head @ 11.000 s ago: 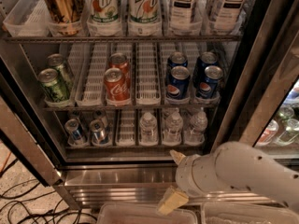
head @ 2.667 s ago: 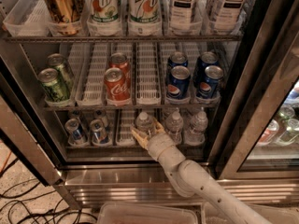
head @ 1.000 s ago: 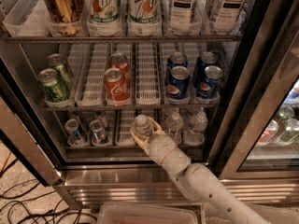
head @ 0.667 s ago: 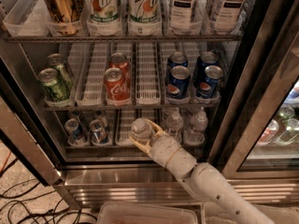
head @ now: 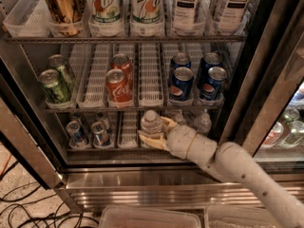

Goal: Pick water bottle from bottom shelf of fridge

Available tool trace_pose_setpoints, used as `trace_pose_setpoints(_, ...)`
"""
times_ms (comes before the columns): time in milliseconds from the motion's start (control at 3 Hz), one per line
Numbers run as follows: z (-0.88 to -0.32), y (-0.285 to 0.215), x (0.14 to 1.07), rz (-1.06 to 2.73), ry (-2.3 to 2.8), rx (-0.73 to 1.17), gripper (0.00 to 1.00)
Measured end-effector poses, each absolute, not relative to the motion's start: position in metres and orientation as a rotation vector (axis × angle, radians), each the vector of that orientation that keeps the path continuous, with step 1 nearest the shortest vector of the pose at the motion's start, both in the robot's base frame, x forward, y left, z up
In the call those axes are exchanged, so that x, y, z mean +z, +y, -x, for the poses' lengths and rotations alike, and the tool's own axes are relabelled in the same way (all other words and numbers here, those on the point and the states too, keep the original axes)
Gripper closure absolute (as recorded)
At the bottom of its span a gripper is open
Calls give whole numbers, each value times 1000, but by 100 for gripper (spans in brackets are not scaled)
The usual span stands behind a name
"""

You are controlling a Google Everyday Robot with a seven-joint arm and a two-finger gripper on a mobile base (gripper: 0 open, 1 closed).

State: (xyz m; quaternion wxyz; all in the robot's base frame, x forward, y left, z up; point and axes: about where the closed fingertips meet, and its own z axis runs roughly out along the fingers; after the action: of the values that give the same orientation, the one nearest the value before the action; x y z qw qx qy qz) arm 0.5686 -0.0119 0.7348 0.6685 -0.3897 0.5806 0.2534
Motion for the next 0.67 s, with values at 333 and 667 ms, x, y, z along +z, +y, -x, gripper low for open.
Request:
trace_pose_setpoints(333, -578, -23, 759, 935, 1392, 692, 100)
trace_pose_setpoints(667, -562, -21, 782, 1010, 1464, 838, 100)
